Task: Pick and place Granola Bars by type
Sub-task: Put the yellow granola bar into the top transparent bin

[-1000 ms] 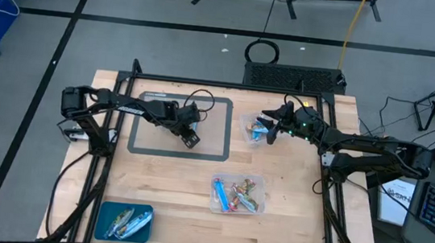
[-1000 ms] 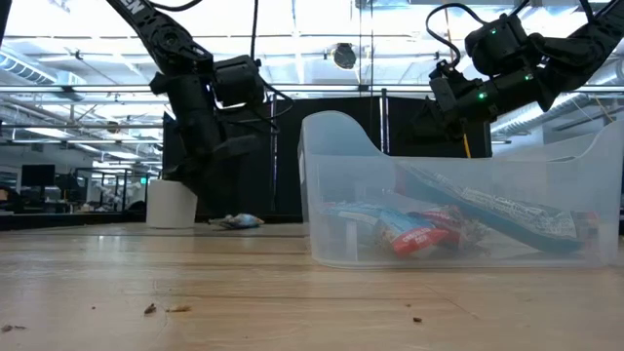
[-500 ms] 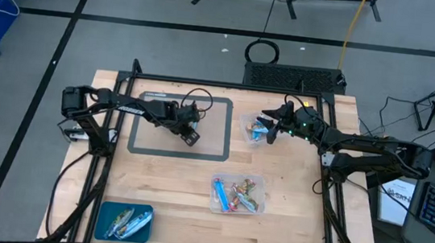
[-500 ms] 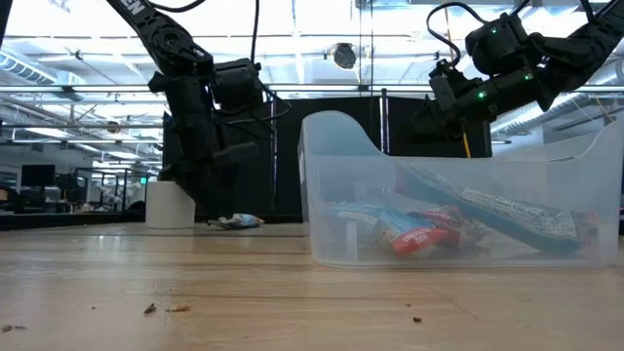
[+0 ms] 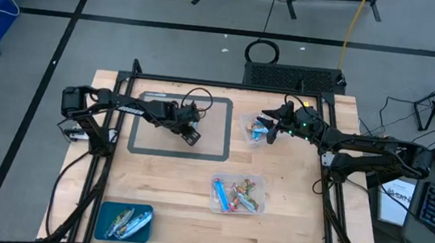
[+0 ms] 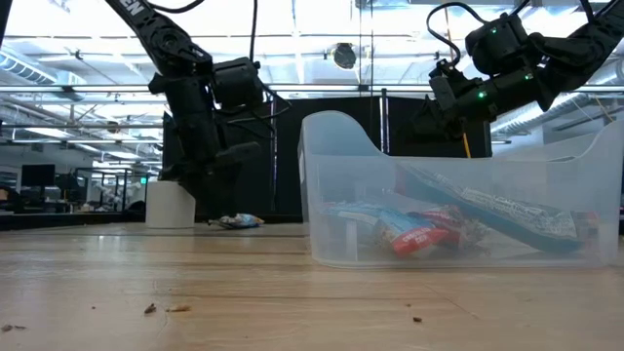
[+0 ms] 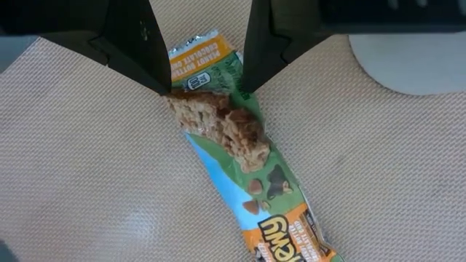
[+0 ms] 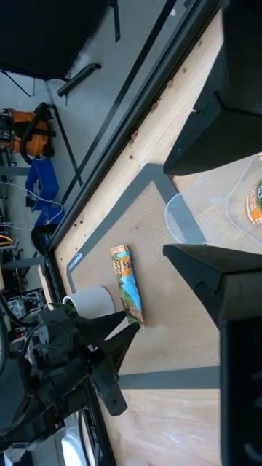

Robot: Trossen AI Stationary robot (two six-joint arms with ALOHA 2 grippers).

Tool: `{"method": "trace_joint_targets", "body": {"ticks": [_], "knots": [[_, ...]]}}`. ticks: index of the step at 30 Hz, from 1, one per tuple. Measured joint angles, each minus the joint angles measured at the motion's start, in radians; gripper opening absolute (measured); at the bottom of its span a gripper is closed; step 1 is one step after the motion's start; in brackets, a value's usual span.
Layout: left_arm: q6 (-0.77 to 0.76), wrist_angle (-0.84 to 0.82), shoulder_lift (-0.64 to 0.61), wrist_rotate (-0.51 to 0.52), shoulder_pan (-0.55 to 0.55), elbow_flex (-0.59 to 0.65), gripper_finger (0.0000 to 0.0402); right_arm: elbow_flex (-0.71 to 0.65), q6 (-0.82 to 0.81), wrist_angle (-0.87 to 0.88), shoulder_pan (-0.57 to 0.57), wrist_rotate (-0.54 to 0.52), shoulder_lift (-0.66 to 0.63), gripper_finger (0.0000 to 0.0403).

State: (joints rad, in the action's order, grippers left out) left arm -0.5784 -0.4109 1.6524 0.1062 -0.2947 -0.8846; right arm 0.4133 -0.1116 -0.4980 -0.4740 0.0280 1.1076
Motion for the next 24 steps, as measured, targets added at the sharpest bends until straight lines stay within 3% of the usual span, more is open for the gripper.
{"method": "trace_joint_targets", "body": {"ticks": [24], "knots": [[0.002, -0.006, 0.033, 0.028, 0.000, 0.009, 0.0174, 0.000, -0.011, -0.004, 0.000, 0.000, 0.000, 0.0155]]}}
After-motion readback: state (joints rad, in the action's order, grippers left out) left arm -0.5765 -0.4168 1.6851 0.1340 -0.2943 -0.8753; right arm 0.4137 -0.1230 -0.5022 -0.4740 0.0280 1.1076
